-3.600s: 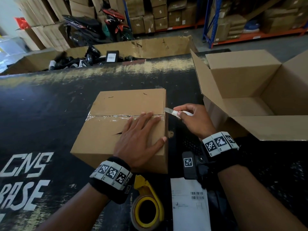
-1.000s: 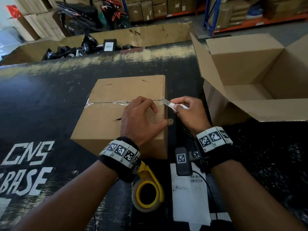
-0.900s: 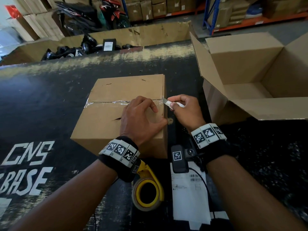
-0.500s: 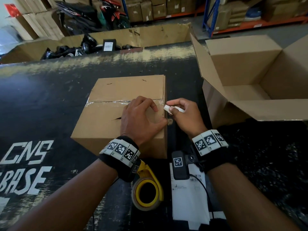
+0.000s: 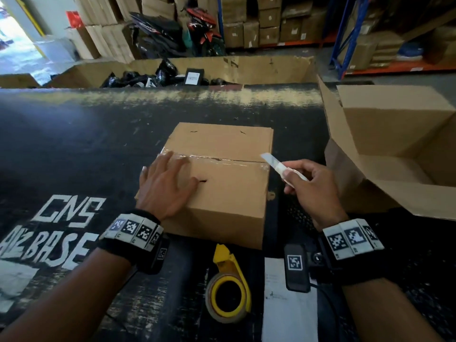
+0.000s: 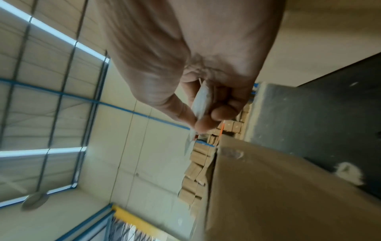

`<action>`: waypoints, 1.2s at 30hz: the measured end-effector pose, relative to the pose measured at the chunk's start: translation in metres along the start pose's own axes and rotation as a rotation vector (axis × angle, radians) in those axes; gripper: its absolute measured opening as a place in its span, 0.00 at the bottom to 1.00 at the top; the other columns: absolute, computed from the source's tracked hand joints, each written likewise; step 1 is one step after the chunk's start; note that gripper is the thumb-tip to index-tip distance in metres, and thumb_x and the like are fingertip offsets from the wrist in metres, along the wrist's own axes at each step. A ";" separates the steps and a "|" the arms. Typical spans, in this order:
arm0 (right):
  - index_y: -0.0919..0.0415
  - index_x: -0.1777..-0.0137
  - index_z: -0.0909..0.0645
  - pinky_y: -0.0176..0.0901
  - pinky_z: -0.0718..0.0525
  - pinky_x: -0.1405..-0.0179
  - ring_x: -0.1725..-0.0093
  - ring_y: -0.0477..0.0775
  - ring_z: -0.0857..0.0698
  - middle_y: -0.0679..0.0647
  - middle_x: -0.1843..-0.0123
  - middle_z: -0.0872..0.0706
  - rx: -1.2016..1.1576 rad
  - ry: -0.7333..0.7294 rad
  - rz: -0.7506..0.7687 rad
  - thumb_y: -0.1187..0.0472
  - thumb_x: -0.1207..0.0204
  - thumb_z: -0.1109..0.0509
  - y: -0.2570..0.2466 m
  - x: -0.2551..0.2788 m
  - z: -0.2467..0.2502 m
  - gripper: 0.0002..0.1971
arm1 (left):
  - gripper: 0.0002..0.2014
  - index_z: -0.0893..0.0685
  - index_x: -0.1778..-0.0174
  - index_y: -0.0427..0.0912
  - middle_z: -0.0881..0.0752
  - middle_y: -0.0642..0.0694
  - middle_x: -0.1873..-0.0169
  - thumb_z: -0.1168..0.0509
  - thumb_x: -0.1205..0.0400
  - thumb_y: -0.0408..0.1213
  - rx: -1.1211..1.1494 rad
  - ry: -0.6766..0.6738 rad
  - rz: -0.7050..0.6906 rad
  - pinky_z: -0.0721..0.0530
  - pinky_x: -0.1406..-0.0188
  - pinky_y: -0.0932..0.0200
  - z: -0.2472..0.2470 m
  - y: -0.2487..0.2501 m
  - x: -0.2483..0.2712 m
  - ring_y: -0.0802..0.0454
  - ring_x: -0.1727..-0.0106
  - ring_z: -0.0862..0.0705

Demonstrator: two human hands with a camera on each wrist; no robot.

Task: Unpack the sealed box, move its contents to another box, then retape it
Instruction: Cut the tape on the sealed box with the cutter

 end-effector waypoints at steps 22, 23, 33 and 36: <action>0.48 0.54 0.22 0.34 0.21 0.52 0.44 0.36 0.17 0.37 0.41 0.14 0.379 0.013 0.155 0.56 0.18 0.30 -0.035 0.077 -0.095 0.04 | 0.39 0.56 0.13 0.72 0.36 0.46 0.13 0.43 0.17 0.69 0.277 -0.446 -0.012 0.31 0.21 0.47 -0.009 -0.073 -0.048 0.41 0.17 0.30; 0.49 0.53 0.22 0.38 0.20 0.50 0.42 0.38 0.17 0.38 0.39 0.15 0.392 0.029 0.162 0.58 0.18 0.31 -0.033 0.076 -0.099 0.04 | 0.39 0.58 0.13 0.71 0.37 0.46 0.12 0.44 0.16 0.69 0.265 -0.452 -0.025 0.32 0.20 0.48 -0.010 -0.072 -0.046 0.41 0.17 0.30; 0.60 0.50 0.15 0.35 0.20 0.57 0.52 0.47 0.16 0.50 0.51 0.11 0.418 0.012 0.096 0.53 0.20 0.25 -0.041 -0.045 -0.094 0.10 | 0.49 0.57 0.12 0.64 0.33 0.40 0.21 0.39 0.24 0.75 0.344 -0.323 0.135 0.21 0.29 0.37 -0.009 -0.079 0.019 0.35 0.27 0.21; 0.59 0.49 0.14 0.32 0.22 0.61 0.53 0.46 0.14 0.51 0.51 0.10 0.399 0.017 0.084 0.53 0.21 0.24 -0.051 -0.062 -0.098 0.09 | 0.38 0.36 0.22 0.63 0.32 0.45 0.32 0.38 0.25 0.74 0.326 -0.146 0.085 0.18 0.32 0.39 0.011 -0.089 0.009 0.39 0.30 0.22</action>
Point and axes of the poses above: each hand's wrist, its own x-axis away from the middle knuckle, its own z-axis out of the back of the hand, y = z × x, the point moved 8 cm from there along -x, towards the middle knuckle
